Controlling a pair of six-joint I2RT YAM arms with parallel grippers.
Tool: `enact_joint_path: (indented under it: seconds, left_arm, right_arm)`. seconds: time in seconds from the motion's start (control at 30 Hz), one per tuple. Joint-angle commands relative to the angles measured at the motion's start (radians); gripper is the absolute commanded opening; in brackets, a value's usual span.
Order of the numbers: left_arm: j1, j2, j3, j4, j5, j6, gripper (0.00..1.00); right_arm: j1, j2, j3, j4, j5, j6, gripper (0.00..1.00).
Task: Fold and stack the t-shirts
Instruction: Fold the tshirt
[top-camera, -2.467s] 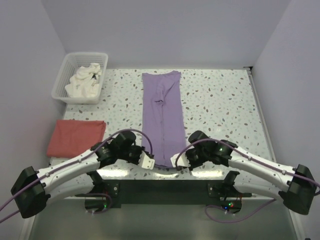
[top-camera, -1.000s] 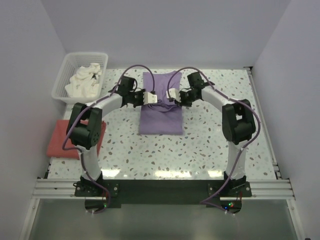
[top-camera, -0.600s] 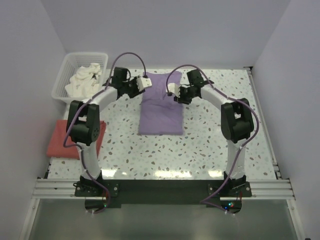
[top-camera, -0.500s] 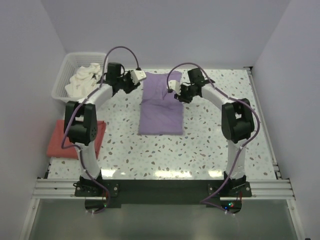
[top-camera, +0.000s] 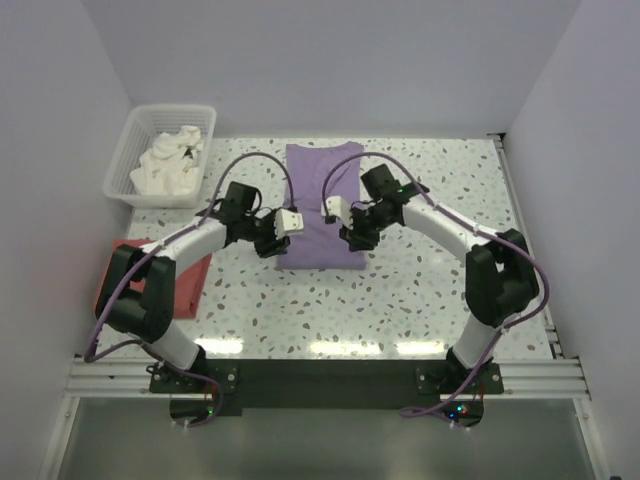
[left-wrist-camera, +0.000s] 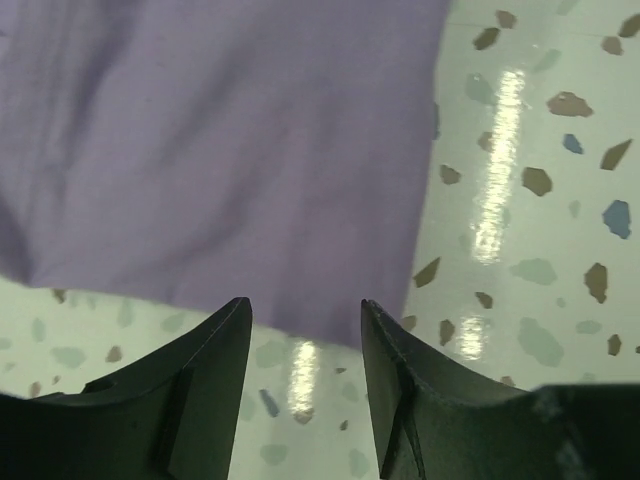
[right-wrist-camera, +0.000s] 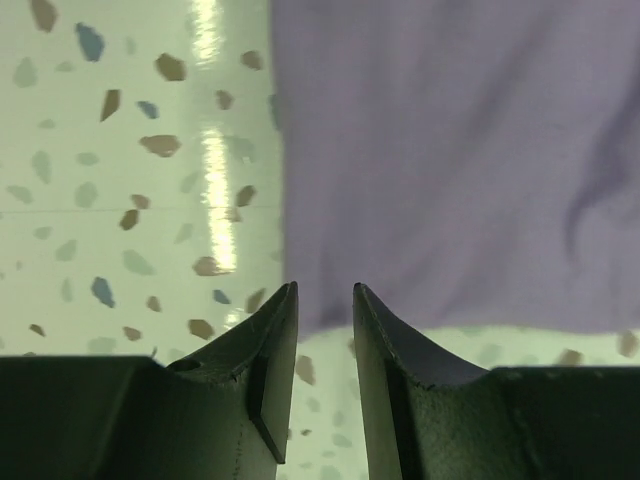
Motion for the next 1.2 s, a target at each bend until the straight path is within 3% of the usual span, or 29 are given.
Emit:
enact_joint_path:
  seconds: [0.0, 0.23, 0.43, 0.5, 0.53, 0.63, 0.67, 0.7, 0.77, 1.0, 1.17]
  left_arm:
    - [-0.039, -0.026, -0.070, 0.029, 0.015, 0.068, 0.53]
    - [-0.068, 0.052, -0.116, 0.077, -0.034, 0.106, 0.57]
    - [-0.068, 0.089, -0.123, 0.068, -0.071, 0.152, 0.55]
    - [-0.070, 0.100, -0.122, 0.043, -0.074, 0.165, 0.51]
    - [-0.070, 0.106, -0.122, 0.036, -0.076, 0.177, 0.44]
    - [-0.070, 0.100, -0.117, 0.014, -0.083, 0.191, 0.22]
    - [-0.070, 0.097, -0.111, -0.003, -0.080, 0.192, 0.17]
    - [-0.070, 0.090, -0.093, -0.013, -0.077, 0.189, 0.08]
    - [-0.053, 0.064, -0.068, -0.042, -0.068, 0.182, 0.00]
    - [0.021, 0.029, 0.220, -0.204, 0.007, 0.139, 0.00]
    - [0.021, 0.021, 0.292, -0.276, 0.012, 0.157, 0.00]
  right_arm:
    - [0.037, 0.022, -0.077, 0.026, -0.001, 0.025, 0.33]
    - [0.044, 0.069, -0.210, 0.132, 0.089, -0.022, 0.42]
    - [0.044, 0.088, -0.270, 0.207, 0.142, -0.021, 0.41]
    - [0.046, 0.089, -0.270, 0.221, 0.145, -0.010, 0.40]
    - [0.048, 0.091, -0.267, 0.223, 0.151, -0.007, 0.38]
    - [0.054, 0.094, -0.258, 0.217, 0.174, -0.004, 0.16]
    - [0.054, 0.091, -0.253, 0.203, 0.172, 0.001, 0.00]
    - [0.052, 0.083, -0.240, 0.194, 0.171, 0.007, 0.00]
    - [0.042, 0.040, -0.220, 0.157, 0.159, 0.028, 0.00]
    - [-0.008, -0.064, -0.015, 0.003, 0.100, 0.056, 0.00]
    - [-0.018, -0.060, 0.081, -0.062, 0.116, 0.019, 0.00]
